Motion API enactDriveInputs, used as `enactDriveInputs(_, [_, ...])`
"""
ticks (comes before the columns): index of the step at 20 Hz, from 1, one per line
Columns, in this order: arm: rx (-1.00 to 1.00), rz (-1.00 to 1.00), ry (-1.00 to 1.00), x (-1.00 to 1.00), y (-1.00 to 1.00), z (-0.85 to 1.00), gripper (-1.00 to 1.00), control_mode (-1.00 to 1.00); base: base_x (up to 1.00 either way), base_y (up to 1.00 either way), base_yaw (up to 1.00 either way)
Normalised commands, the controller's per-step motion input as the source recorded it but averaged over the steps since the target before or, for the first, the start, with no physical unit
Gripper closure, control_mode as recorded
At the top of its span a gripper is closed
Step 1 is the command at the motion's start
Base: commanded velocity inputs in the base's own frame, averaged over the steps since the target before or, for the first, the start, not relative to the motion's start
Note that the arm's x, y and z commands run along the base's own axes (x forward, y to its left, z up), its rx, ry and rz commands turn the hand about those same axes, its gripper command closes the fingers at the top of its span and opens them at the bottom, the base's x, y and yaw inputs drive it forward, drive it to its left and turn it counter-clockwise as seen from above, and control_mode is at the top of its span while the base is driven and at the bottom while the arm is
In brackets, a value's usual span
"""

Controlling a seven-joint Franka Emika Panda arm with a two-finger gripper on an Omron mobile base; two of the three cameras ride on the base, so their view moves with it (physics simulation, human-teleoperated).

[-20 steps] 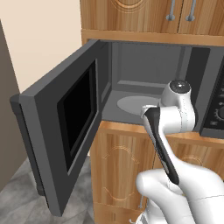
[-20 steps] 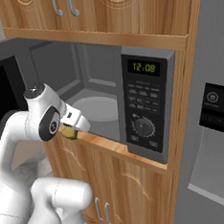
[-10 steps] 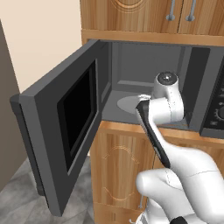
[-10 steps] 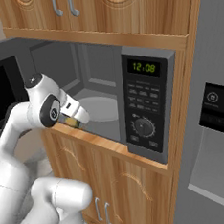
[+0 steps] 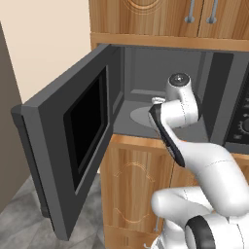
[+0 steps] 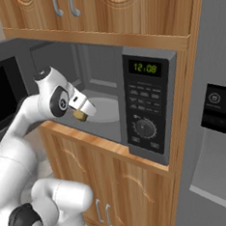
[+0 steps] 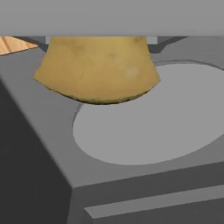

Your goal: Place the sponge inside the microwave to prepare for sanitizing.

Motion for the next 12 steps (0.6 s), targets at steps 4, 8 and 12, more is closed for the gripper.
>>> enactDriveInputs(4, [0.0, 0.0, 0.0, 0.43, -0.16, -0.02, 1.0, -1.0, 0.0, 0.0, 0.0])
enactDriveInputs(8, [0.0, 0.04, 0.0, 0.33, -0.02, -0.27, 1.0, -1.0, 0.0, 0.0, 0.0])
enactDriveInputs(12, [0.0, 0.1, 0.0, 0.26, 0.0, -0.38, 1.0, -1.0, 0.0, 0.0, 0.0])
